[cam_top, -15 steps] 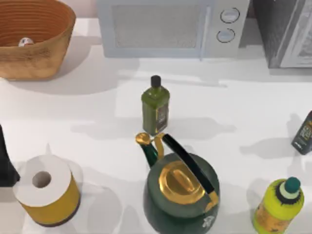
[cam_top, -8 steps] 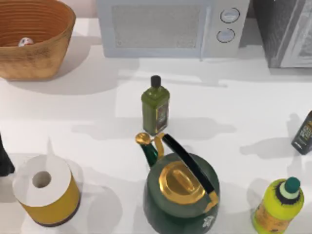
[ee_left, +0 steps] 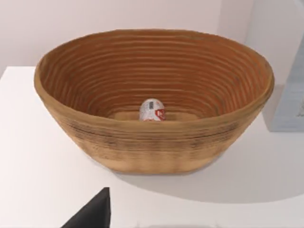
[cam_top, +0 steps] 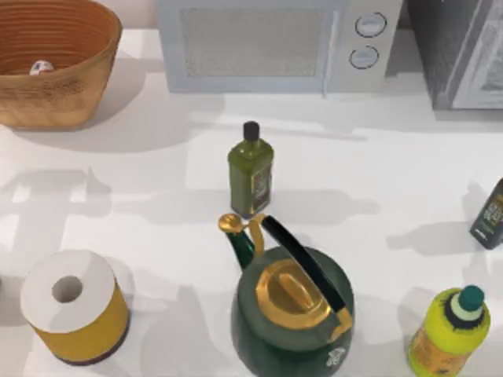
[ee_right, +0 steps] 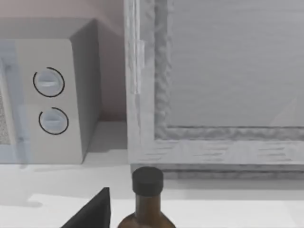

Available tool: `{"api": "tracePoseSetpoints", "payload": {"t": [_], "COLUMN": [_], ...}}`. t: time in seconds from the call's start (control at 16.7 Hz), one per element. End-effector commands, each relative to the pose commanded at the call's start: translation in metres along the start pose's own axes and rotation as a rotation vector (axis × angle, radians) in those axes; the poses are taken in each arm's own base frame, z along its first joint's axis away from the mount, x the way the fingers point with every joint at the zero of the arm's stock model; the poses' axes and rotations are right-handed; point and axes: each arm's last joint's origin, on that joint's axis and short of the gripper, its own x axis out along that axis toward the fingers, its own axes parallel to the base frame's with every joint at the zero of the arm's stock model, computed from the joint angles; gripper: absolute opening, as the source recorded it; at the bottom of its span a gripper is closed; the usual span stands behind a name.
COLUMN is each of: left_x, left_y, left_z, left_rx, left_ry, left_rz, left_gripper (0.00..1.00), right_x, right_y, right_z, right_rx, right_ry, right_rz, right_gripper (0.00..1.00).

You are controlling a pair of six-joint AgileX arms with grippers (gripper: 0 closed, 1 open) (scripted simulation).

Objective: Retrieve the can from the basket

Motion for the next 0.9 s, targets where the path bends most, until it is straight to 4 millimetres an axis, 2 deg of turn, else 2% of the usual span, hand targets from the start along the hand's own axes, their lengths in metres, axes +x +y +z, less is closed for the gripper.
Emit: {"api": "tracePoseSetpoints", "payload": {"t": [0.18,0.3,0.42,0.54,0.66,0.9], "left_x": [0.043,0.083,0.129,0.177,0.225,0.303], "left_y": [0.004,0.007,0.011,0.016,0.021,0.03], "left_z": [0.05,0.076,0.092,0.098,0.094,0.065], "left_rx": [-0.004,-0.006,-0.009,-0.012,-0.014,-0.019], "left_ry": [0.154,0.262,0.37,0.476,0.576,0.748], "left_rz": [-0.005,-0.008,-0.012,-0.015,-0.019,-0.027], "left_gripper": [1.0,1.0,1.0,1.0,1.0,1.0], "right_x": [0.0,0.0,0.0,0.0,0.0,0.0], "right_y": [0.0,0.0,0.0,0.0,0.0,0.0], "right_z": [0.0,0.0,0.0,0.0,0.0,0.0], "right_rx": [0.0,0.0,0.0,0.0,0.0,0.0], "right_ry": [0.0,0.0,0.0,0.0,0.0,0.0], "right_rz": [0.0,0.0,0.0,0.0,0.0,0.0], "right_gripper": [1.0,1.0,1.0,1.0,1.0,1.0]}}
